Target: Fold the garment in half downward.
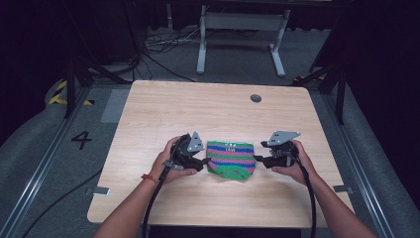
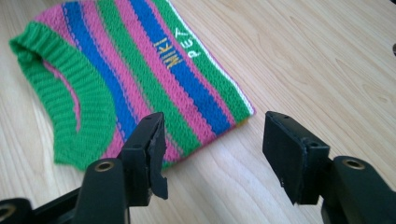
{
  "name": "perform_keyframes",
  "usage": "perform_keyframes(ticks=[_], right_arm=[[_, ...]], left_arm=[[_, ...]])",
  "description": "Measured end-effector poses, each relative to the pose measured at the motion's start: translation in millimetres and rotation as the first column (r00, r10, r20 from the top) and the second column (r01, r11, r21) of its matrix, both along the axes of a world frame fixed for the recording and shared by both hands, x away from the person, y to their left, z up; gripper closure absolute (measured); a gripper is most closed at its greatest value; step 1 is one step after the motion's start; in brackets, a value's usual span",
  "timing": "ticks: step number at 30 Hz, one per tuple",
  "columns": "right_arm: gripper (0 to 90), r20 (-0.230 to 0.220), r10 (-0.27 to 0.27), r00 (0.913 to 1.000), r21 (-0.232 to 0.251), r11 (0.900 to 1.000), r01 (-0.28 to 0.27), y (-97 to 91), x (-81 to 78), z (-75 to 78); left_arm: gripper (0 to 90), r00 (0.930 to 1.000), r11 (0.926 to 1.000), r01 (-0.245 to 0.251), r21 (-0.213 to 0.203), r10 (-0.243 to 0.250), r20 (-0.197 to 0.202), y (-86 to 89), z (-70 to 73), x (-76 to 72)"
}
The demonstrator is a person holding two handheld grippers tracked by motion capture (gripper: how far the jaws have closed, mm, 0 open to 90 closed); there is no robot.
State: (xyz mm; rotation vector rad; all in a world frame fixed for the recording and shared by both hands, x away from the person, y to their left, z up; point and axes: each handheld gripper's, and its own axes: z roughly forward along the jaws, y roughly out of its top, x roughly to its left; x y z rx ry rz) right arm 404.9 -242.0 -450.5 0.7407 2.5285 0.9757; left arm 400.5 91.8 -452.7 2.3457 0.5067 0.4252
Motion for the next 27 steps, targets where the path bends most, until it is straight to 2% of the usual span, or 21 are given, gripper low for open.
perform_keyframes(ticks=[3, 5, 6, 8, 12, 15, 19, 27], right_arm=[[37.8, 0.007, 0.001, 1.0, -0.007, 1.0, -0.001, -4.2, -3.5, 0.7], [35.4, 0.002, -0.003, 1.0, -0.005, 1.0, 0.003, -9.4, -7.2, 1.3], [34.6, 0.004, -0.003, 1.0, -0.011, 0.9999, 0.003, -11.9, -9.4, 1.4], [34.1, 0.007, -0.002, 1.0, -0.012, 0.9999, 0.002, -16.2, -12.9, 1.6], [32.4, 0.012, -0.011, 0.9999, -0.021, 0.9997, 0.011, -23.4, -18.5, 1.4], [31.5, 0.011, -0.017, 0.9998, -0.03, 0.9994, 0.017, -30.2, -23.0, 0.3], [29.9, 0.022, -0.038, 0.999, -0.035, 0.9986, 0.039, -42.0, -29.8, -0.6], [28.3, 0.033, -0.056, 0.9979, -0.046, 0.9973, 0.058, -57.5, -40.7, -2.9]], left_arm=[[27.7, 0.9999, 0.9997, 0.001, 0.025, 0.0, -0.011, 9.7, -0.5, -5.2], [26.9, 0.9995, 0.9982, -0.032, 0.051, 0.032, -0.003, 16.4, -1.5, -8.9], [26.0, 0.9991, 0.9972, -0.038, 0.065, 0.039, -0.013, 20.0, -1.8, -10.5], [24.1, 0.9992, 0.997, -0.035, 0.07, 0.036, -0.018, 25.4, -2.0, -13.0], [22.5, 0.9988, 0.9943, -0.048, 0.095, 0.048, -0.004, 34.4, -1.6, -19.3], [22.2, 0.9986, 0.994, -0.053, 0.096, 0.052, 0.003, 45.0, 0.0, -25.9], [22.1, 0.9966, 0.9931, -0.083, 0.083, 0.082, 0.006, 60.3, 0.8, -34.0], [22.0, 0.9928, 0.9873, -0.12, 0.104, 0.119, 0.017, 80.6, -0.7, -45.6]])
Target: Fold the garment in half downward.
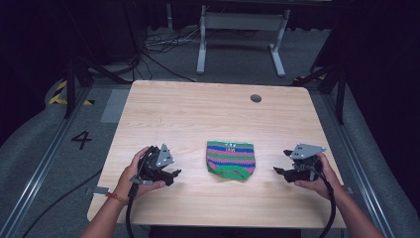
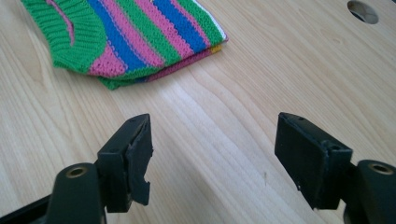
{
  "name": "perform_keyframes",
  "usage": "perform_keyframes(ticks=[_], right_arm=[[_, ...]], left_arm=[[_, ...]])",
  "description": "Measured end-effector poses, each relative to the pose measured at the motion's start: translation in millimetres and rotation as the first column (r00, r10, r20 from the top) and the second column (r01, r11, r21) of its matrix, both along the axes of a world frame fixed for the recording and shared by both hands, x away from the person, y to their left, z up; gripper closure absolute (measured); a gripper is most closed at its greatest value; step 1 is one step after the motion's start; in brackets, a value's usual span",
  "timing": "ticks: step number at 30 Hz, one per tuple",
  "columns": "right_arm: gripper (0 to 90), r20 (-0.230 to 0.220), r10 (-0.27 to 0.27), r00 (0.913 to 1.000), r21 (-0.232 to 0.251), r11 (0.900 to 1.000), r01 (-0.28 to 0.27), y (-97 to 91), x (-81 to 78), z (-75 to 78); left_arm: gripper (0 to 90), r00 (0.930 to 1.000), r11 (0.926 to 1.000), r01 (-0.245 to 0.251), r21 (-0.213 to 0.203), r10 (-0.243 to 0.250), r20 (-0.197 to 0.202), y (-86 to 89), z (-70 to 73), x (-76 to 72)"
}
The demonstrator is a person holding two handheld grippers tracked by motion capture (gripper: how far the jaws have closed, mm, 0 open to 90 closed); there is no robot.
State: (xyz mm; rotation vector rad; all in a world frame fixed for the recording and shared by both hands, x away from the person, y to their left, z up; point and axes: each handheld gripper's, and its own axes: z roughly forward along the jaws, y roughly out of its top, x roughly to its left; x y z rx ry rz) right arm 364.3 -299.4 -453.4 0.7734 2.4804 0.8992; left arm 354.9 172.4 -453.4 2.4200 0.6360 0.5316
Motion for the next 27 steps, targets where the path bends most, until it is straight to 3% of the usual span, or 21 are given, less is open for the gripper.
perform_keyframes(ticks=[16, 27], right_arm=[[25.2, -0.022, -0.068, 0.9974, 0.006, 0.9976, 0.069, -28.3, -14.0, -13.8], [24.5, -0.054, -0.116, 0.9918, 0.01, 0.9932, 0.116, -57.7, -28.1, -28.5]], left_arm=[[21.0, 0.9976, 0.9974, -0.069, 0.019, 0.069, -0.008, 37.7, -15.6, -18.3], [20.0, 0.9923, 0.993, -0.117, -0.012, 0.117, -0.043, 62.5, -26.2, -26.7]])
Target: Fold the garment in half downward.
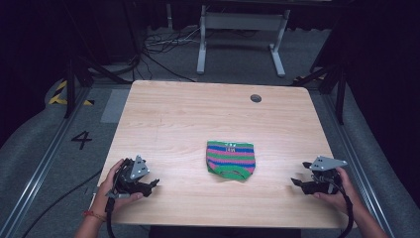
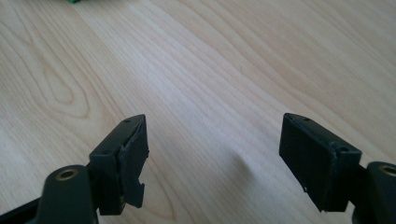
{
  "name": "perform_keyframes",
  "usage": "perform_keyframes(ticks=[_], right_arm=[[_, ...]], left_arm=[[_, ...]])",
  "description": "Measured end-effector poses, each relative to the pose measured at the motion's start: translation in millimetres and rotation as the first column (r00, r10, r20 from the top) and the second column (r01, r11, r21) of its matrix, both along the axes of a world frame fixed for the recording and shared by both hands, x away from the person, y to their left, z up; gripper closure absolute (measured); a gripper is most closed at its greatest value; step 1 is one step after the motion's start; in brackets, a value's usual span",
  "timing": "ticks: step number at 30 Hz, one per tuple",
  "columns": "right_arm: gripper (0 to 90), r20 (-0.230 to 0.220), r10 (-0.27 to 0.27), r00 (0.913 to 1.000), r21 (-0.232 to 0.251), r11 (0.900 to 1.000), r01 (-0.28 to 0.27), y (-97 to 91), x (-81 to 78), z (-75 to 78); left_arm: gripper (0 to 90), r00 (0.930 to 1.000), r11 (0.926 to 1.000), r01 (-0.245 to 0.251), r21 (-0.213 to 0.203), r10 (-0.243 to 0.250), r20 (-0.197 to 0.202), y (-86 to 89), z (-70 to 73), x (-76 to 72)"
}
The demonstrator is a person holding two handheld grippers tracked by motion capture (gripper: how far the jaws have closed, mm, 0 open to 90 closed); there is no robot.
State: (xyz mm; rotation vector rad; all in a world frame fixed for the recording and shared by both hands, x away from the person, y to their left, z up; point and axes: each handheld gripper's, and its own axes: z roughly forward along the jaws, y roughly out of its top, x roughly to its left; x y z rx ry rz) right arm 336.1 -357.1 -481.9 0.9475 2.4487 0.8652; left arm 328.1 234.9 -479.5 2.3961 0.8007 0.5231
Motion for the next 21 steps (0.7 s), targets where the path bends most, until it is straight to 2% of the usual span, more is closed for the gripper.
perform_keyframes(ticks=[2, 6, 8, 9, 11, 12, 13, 14, 15, 17, 21], right_arm=[[24.2, -0.008, -0.008, 0.9999, 0.005, 1.0, 0.008, -2.3, -1.2, -1.4], [21.6, -0.032, -0.056, 0.9979, 0.024, 0.9981, 0.057, -15.7, -7.0, -9.9], [20.5, -0.028, -0.066, 0.9974, 0.029, 0.9973, 0.067, -18.9, -8.4, -12.0], [18.8, -0.036, -0.088, 0.9954, 0.062, 0.994, 0.09, -25.5, -11.2, -15.4], [18.5, -0.041, -0.096, 0.9945, 0.079, 0.9919, 0.099, -28.3, -12.4, -16.7], [18.0, -0.039, -0.106, 0.9936, 0.089, 0.99, 0.11, -33.7, -14.1, -17.7], [18.0, -0.039, -0.106, 0.9936, 0.089, 0.99, 0.11, -33.7, -14.1, -17.7], [16.8, -0.04, -0.12, 0.9919, 0.106, 0.9866, 0.124, -36.0, -14.4, -19.3], [15.6, -0.047, -0.13, 0.9904, 0.144, 0.9802, 0.136, -39.9, -14.8, -23.1], [15.6, -0.047, -0.136, 0.9895, 0.159, 0.9769, 0.142, -43.1, -14.4, -24.3], [15.3, -0.046, -0.139, 0.9892, 0.159, 0.9766, 0.145, -43.7, -14.1, -24.5]], left_arm=[[20.0, 1.0, 1.0, -0.004, 0.002, 0.004, -0.006, 1.2, -1.0, -1.1], [19.8, 0.9993, 0.9995, -0.015, -0.029, 0.014, -0.035, 6.9, -6.5, -5.3], [19.5, 0.9991, 0.9993, -0.02, -0.031, 0.019, -0.038, 8.0, -7.5, -6.0], [19.4, 0.9989, 0.999, -0.023, -0.04, 0.021, -0.041, 9.4, -7.8, -7.2], [19.3, 0.9985, 0.9976, -0.034, -0.06, 0.031, -0.044, 12.6, -9.0, -9.8], [18.6, 0.9979, 0.9955, -0.044, -0.084, 0.04, -0.05, 16.4, -11.1, -11.2], [18.2, 0.9979, 0.9955, -0.044, -0.084, 0.04, -0.05, 16.4, -11.1, -11.2], [18.2, 0.9965, 0.9914, -0.053, -0.12, 0.045, -0.071, 20.2, -13.6, -11.8], [17.3, 0.9948, 0.9882, -0.067, -0.138, 0.055, -0.086, 21.9, -14.9, -12.2], [14.9, 0.9883, 0.9751, -0.113, -0.191, 0.091, -0.122, 26.2, -18.6, -11.4], [14.6, 0.9879, 0.9749, -0.121, -0.187, 0.099, -0.119, 25.6, -18.9, -11.9]])
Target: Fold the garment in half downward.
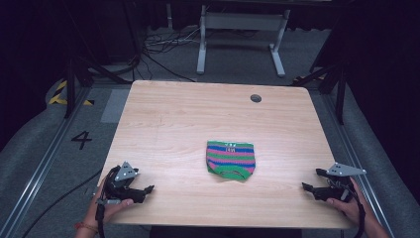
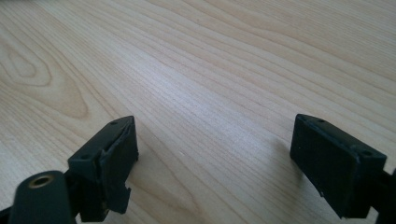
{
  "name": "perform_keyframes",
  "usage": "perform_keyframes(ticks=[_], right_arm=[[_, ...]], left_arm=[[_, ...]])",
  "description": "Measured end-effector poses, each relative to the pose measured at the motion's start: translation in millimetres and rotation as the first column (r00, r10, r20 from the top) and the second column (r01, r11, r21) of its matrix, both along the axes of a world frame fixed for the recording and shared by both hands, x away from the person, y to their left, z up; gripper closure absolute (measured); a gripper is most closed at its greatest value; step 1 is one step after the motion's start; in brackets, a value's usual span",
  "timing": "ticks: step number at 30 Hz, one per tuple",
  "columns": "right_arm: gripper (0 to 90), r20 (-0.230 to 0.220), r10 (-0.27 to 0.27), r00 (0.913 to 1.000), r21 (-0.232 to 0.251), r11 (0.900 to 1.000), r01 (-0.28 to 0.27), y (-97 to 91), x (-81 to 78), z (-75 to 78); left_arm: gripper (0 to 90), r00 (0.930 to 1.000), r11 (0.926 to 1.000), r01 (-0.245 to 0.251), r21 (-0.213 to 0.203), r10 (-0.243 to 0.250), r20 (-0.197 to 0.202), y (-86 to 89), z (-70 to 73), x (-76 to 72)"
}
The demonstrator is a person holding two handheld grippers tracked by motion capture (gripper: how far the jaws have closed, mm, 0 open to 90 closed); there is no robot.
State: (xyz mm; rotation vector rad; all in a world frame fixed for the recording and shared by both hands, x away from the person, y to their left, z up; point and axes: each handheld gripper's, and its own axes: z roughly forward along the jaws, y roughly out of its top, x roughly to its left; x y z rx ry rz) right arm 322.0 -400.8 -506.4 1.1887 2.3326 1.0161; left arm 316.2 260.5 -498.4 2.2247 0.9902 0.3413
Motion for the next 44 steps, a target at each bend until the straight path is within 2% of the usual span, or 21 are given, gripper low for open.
perform_keyframes(ticks=[7, 16, 44], right_arm=[[15.2, 0.001, -0.001, 1.0, 0.0, 1.0, 0.001, 0.0, 0.0, -0.1], [14.8, 0.0, -0.007, 1.0, -0.002, 1.0, 0.007, -0.2, 0.2, -0.1], [14.8, 0.001, -0.016, 0.9999, -0.002, 0.9999, 0.016, -0.8, 1.2, -0.2]], left_arm=[[14.5, 1.0, 1.0, -0.004, 0.002, 0.004, 0.003, -0.2, -0.1, -0.2], [13.6, 0.9994, 0.9994, -0.033, 0.005, 0.033, 0.004, -3.7, -0.2, -0.5], [13.2, 0.9992, 0.9991, -0.041, 0.005, 0.041, 0.003, -4.4, -0.2, -0.6]])
